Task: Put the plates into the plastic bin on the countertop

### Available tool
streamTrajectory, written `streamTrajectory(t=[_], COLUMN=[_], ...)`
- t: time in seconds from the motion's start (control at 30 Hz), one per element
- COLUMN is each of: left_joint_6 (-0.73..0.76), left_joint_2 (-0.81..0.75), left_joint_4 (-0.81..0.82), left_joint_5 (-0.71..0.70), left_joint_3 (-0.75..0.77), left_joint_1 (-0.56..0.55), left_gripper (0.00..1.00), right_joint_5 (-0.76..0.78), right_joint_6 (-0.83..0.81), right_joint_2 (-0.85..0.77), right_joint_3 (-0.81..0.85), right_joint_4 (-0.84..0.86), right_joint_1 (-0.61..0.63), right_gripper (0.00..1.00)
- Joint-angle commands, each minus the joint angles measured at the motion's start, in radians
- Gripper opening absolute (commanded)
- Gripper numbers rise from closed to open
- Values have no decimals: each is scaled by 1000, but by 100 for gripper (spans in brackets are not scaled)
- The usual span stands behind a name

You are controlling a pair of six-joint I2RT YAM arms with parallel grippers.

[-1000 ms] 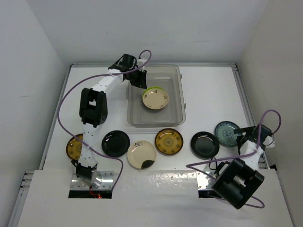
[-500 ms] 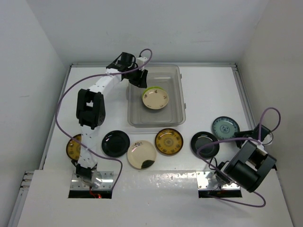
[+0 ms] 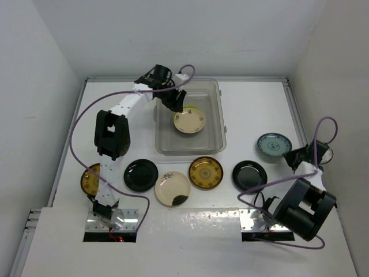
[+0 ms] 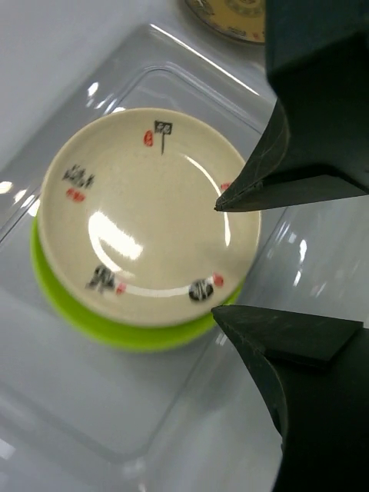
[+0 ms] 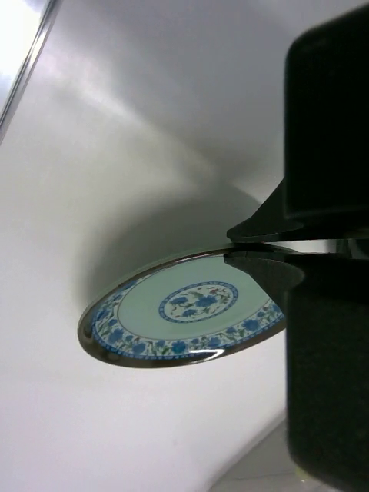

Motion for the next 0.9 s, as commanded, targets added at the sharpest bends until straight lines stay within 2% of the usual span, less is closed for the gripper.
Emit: streamTrajectory(t=[0.0,0.1,0.17,0.23,0.3,0.37,0.43,0.47,0.57,0.63,0.7,0.8,0.87], left_joint_6=[-54,-65,-74,-58,-20,11,63,88,212,277,350,406,415], left_joint_2=[-48,-117,-159,-223,-267,-336,-384,-402,-455,-470,-486,-528,-541], left_joint_4=[19,19,19,19,-13,-36,-74,-97,-234,-300,-347,-323,-297], left_joint_5=[42,83,150,187,171,93,48,27,16,-9,-59,-133,-162], left_joint_3=[115,115,102,45,-10,-120,-208,-292,-421,-483,-588,-725,-780], left_joint_1=[80,167,255,353,417,511,574,633,714,795,876,973,1014], left_gripper=[54,57,59,67,71,71,71,71,70,70,70,70,71], right_joint_5=[31,92,155,175,212,188,148,139,60,16,19,25,36], right_joint_6=[-22,-20,-20,-31,-58,-97,-130,-160,-184,-192,-204,-223,-230], right_joint_2=[-80,-118,-135,-130,-88,-42,96,180,411,560,624,779,808], right_joint_3=[123,261,332,398,482,583,639,713,921,1065,1125,1250,1272], right_joint_4=[-19,-39,-36,-20,9,-3,-37,-86,-218,-300,-332,-402,-417], right_joint_1=[91,155,254,368,470,615,689,800,901,939,979,1010,1019], right_gripper=[0,0,0,0,0,0,0,0,0,0,0,0,0])
